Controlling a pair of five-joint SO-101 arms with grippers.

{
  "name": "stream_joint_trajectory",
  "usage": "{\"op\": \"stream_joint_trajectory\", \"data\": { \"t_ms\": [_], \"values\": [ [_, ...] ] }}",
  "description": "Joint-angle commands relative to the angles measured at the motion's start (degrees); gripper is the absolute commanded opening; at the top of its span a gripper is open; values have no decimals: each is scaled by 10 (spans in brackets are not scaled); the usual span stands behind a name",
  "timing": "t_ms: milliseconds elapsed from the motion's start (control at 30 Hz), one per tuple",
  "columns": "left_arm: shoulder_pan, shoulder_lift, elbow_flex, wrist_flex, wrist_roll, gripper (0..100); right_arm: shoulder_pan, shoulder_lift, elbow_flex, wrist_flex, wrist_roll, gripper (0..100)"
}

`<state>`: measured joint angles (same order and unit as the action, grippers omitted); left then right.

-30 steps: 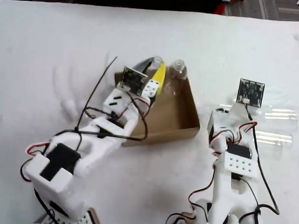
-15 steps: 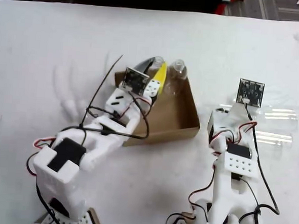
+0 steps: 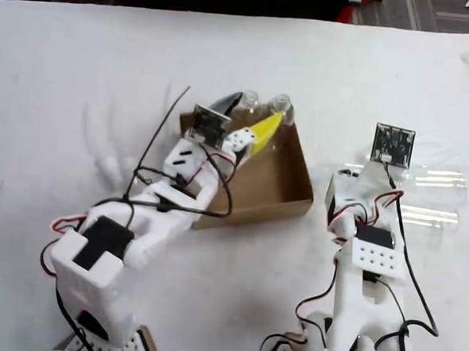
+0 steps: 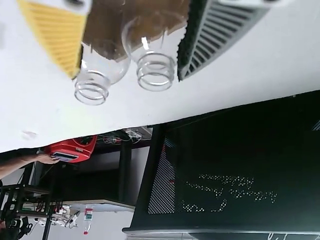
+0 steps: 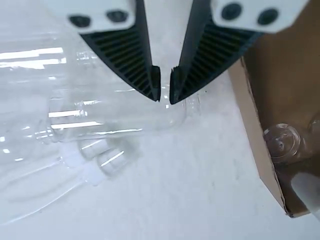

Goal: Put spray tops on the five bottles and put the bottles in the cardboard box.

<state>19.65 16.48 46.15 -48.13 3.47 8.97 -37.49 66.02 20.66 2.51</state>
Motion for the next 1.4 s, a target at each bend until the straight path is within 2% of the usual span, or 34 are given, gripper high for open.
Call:
{"op": "stream_joint_trajectory", "data": {
  "t_ms": [0,333,467,700,767,833,1033,1167,1267,1367],
  "values": [
    [-7,-23,3,11,20,294,3,0,-21,-13,7,17],
    [-20,-103,47,11,24,294,3,0,-21,-13,7,17],
    [-20,-147,71,13,61,294,3,0,-21,-13,7,17],
    [-18,-274,130,23,67,294,3,0,-21,-13,7,17],
    [-19,-329,136,80,68,294,3,0,-21,-13,7,17],
    [-22,-393,135,178,91,294,4,0,-21,-13,6,18],
    [-93,-630,92,552,193,294,7,-4,-21,-13,3,18],
    [-124,-742,23,799,195,294,7,-5,-21,-13,3,18],
    [-126,-779,2,902,180,294,7,-5,-21,-13,3,18],
    [-127,-788,3,944,156,294,7,-5,-21,-13,3,18]
  ]
}}
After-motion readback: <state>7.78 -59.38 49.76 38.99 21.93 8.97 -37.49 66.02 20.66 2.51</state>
